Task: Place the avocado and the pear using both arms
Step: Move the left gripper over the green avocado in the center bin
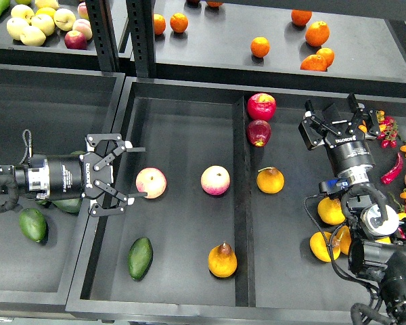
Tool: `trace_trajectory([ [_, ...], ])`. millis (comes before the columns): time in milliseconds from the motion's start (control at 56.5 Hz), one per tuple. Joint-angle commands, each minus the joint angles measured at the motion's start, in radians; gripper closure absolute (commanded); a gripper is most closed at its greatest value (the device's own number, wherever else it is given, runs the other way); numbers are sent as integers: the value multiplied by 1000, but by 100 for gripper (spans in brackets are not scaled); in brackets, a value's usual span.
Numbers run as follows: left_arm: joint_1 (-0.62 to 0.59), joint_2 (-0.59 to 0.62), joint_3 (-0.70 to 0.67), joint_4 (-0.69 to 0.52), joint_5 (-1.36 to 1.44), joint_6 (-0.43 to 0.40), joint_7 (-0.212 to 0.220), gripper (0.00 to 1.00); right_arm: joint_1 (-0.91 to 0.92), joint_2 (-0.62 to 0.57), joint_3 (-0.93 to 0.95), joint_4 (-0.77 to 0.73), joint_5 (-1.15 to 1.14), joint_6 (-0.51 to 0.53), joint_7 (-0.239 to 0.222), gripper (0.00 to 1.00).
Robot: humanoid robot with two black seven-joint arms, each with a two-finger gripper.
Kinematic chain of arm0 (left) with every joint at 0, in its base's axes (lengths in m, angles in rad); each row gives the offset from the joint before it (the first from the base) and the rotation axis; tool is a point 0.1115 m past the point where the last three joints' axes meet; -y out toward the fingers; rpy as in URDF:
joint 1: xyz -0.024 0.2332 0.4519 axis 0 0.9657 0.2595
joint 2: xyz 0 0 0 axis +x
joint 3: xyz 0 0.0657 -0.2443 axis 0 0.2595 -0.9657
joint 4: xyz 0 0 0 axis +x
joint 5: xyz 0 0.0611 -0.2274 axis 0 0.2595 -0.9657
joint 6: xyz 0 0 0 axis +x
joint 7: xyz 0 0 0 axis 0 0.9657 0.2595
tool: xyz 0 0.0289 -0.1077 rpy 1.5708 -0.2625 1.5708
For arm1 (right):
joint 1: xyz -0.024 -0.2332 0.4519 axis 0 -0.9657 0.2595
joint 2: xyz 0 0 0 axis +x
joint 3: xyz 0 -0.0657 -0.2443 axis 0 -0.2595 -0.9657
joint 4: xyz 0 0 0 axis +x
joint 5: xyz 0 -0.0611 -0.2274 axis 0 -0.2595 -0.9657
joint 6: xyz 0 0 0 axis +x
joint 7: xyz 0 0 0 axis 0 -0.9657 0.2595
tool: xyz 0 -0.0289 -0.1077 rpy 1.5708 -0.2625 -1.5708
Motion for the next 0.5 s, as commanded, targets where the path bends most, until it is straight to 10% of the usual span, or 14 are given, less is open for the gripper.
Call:
trace_trajectory([
  [0,-79,7,102,-7,97,0,0,13,0,0,-1,-6,0,-1,-4,1],
  [478,-204,-77,267,-18,574,0,0,12,-3,0,-1,-15,0,-1,-10,1],
])
